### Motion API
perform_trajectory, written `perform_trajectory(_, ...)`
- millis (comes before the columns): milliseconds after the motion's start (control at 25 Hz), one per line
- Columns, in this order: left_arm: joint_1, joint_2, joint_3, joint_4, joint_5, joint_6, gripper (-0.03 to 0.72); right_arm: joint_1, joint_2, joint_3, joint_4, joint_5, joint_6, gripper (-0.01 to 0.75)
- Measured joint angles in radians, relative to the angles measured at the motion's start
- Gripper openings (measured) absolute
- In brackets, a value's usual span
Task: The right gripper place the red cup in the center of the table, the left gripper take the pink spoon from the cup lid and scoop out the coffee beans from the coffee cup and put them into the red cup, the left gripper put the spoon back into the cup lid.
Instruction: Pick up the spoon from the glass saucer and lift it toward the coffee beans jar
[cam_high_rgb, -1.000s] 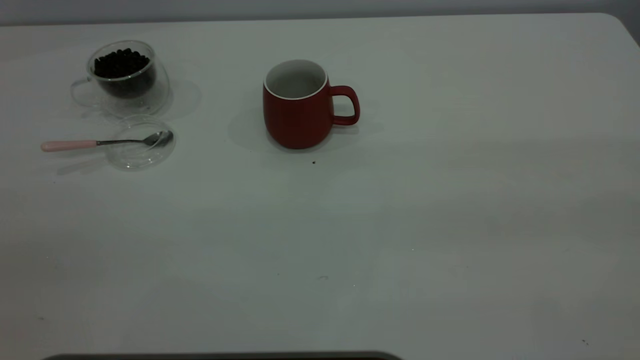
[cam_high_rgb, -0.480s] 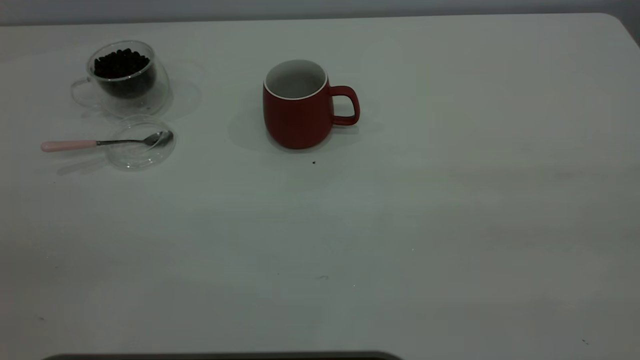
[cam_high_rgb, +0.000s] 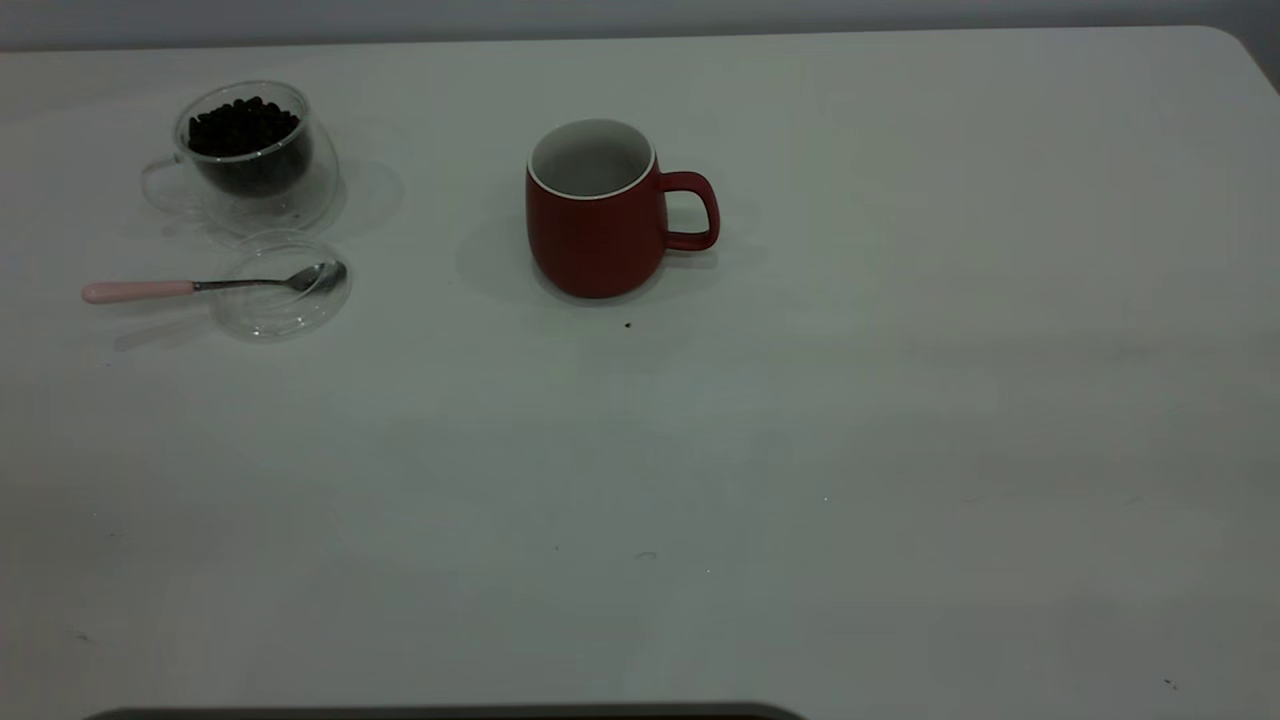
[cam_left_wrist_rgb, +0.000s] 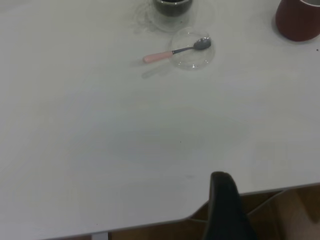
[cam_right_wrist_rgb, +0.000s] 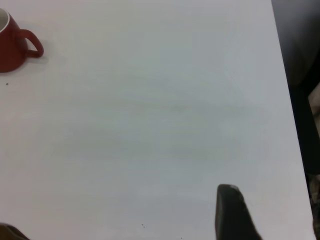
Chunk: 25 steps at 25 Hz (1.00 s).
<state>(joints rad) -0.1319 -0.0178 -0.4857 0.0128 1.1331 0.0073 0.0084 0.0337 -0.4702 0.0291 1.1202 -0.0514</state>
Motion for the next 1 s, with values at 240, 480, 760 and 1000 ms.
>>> perform_trajectory(240, 0.0, 0.0, 0.0, 0.0, 0.0, 0.0, 0.517, -0.001, 0.0, 0.0, 0.0, 0.0, 0.0, 0.415)
perform_trajectory(480, 0.0, 0.005, 0.0, 0.0, 0.0, -0.007, 0.517, -0.001, 0.0, 0.0, 0.0, 0.0, 0.0, 0.415)
perform_trajectory(760, 0.0, 0.388, -0.034, 0.0, -0.103, -0.064, 0.517, -0.001, 0.0, 0.0, 0.0, 0.0, 0.0, 0.415)
perform_trajectory(1000, 0.0, 0.801, -0.111, 0.031, -0.369, -0.184, 0.517, -0.001, 0.0, 0.0, 0.0, 0.0, 0.0, 0.415)
